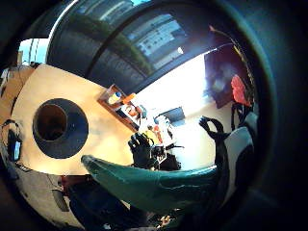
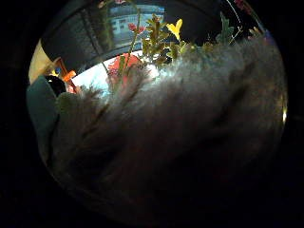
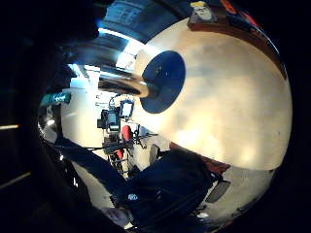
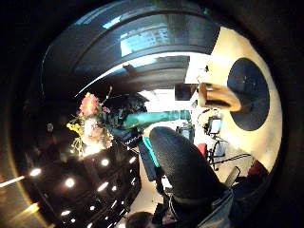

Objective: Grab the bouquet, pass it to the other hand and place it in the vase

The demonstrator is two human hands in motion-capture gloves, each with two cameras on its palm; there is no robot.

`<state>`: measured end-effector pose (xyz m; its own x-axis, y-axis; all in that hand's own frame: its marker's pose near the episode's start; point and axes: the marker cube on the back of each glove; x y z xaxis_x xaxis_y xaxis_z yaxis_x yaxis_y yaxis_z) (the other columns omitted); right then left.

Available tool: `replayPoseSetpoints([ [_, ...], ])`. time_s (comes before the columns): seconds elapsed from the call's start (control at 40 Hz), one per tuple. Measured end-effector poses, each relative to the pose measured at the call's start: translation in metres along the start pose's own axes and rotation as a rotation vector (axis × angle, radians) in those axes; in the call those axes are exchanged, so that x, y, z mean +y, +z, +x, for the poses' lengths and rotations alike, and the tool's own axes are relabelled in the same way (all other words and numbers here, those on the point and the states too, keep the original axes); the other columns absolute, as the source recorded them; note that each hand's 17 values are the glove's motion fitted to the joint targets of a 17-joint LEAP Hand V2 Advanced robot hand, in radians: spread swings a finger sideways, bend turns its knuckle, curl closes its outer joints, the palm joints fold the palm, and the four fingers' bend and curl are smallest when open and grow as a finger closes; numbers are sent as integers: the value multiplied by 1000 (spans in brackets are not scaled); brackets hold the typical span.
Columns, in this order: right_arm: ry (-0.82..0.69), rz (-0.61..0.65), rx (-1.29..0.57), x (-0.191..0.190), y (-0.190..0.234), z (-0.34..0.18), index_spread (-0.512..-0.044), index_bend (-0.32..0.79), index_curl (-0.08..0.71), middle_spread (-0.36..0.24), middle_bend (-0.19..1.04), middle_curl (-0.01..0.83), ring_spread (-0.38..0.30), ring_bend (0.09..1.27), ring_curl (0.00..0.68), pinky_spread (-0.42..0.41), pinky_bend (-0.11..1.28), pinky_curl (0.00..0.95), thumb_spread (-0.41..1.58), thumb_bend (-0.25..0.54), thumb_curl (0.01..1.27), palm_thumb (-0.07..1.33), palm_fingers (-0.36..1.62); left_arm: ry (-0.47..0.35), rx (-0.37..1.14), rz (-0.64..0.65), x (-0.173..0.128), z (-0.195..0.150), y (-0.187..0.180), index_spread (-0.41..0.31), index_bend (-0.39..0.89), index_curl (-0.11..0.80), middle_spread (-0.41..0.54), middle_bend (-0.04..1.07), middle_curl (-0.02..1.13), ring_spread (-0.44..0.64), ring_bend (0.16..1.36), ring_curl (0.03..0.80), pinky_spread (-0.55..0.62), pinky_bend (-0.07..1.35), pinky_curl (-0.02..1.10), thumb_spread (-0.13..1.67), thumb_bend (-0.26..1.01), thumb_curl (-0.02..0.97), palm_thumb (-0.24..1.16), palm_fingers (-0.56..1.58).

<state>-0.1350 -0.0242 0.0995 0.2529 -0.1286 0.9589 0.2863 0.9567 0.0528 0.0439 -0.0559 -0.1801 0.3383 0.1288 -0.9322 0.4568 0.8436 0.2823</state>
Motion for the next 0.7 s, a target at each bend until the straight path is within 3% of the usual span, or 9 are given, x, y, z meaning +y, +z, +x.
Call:
replayPoseSetpoints([
  [0.3, 30, 124, 28, -14, -28, 6, -351, 167, 363, -38, 150, 322, -6, 288, 352, 165, 399, 369, 1079, -44, 318, 305, 154, 13, -22, 158, -46, -10, -39, -376, 664, 650, -354, 871, 651, -363, 923, 515, -401, 655, 507, 487, -34, 706, 829, 1371],
  [0.699, 75, 152, -14, -15, -43, 18, -360, 179, 363, -18, 161, 287, 38, 269, 328, 208, 370, 345, 1061, -28, 292, 203, 120, -68, 61, 205, -68, -58, -63, -378, 649, 661, -354, 880, 648, -357, 922, 517, -406, 662, 505, 484, -37, 728, 812, 1365],
])
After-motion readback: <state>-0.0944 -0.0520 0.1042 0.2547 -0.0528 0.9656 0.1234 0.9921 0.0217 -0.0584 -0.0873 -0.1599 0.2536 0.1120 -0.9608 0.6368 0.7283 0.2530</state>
